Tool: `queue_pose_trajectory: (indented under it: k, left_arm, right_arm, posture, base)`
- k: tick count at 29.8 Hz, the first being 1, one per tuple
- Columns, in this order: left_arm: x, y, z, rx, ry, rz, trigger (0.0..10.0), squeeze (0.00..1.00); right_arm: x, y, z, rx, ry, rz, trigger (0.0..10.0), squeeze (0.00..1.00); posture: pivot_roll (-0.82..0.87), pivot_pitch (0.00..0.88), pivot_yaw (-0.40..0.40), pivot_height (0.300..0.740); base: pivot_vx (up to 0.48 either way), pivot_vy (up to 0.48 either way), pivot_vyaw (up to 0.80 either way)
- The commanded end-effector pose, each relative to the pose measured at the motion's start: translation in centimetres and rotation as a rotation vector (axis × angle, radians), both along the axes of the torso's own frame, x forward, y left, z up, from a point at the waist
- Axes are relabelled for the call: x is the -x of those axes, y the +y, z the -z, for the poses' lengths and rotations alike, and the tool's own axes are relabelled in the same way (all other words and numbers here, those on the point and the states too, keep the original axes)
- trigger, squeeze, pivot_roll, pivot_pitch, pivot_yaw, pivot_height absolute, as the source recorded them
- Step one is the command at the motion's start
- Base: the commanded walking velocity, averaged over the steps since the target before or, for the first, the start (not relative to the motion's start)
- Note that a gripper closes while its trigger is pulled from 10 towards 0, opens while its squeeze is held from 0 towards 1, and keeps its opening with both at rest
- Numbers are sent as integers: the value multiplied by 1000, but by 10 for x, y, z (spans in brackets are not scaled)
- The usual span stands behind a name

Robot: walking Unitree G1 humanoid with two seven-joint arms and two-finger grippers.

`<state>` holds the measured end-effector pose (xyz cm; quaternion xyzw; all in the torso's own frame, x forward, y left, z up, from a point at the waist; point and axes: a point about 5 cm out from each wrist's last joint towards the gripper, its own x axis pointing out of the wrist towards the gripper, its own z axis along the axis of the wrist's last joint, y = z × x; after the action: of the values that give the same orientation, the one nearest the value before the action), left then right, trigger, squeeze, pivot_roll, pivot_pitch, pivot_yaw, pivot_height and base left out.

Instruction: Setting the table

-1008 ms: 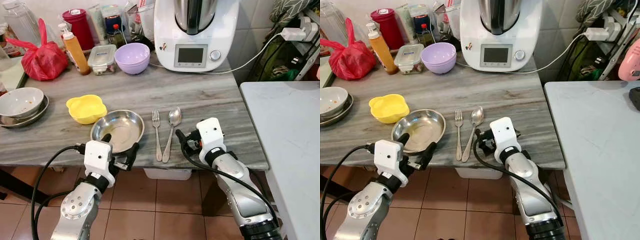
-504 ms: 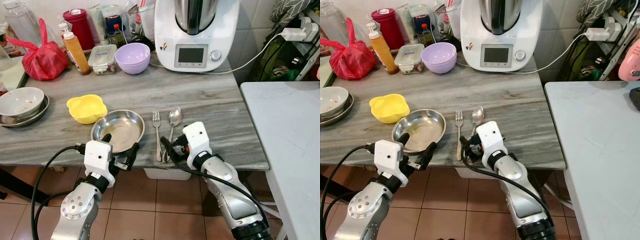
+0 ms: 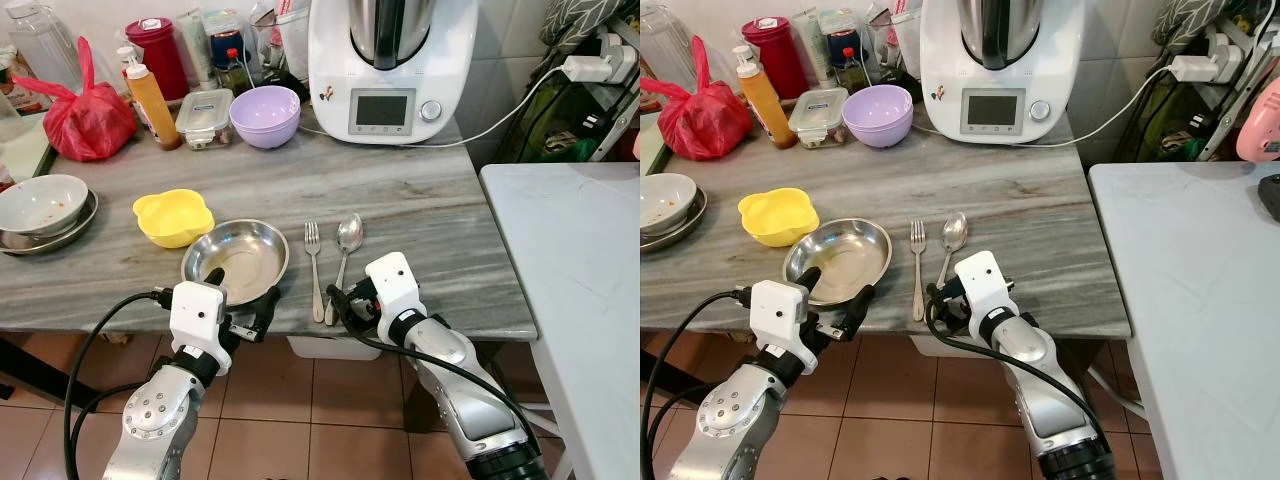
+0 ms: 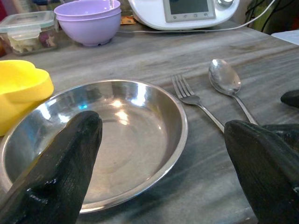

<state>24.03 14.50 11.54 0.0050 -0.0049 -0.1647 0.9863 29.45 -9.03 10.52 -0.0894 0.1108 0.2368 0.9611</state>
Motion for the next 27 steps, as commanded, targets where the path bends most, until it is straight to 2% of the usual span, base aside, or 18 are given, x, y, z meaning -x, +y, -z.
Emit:
queue_pose_trajectory:
  k: [1, 13, 27]
  left_arm:
    - [2, 1, 4, -10, 20, 4, 10000, 0]
    - [1, 1, 4, -11, 21, 6, 10000, 0]
    - [0, 0, 4, -12, 20, 11, 10000, 0]
  right_arm:
    - [0, -4, 5, 9, 35, 28, 10000, 486]
    - [-2, -12, 5, 25, 37, 48, 10000, 478]
    - [11, -12, 13, 24, 89, -42, 10000, 482]
  posture:
    - [-65, 108, 92, 740]
    - [-69, 108, 94, 740]
    - [-74, 102, 94, 740]
  base:
    - [0, 0, 0]
    - [0, 0, 0]
    - [0, 0, 0]
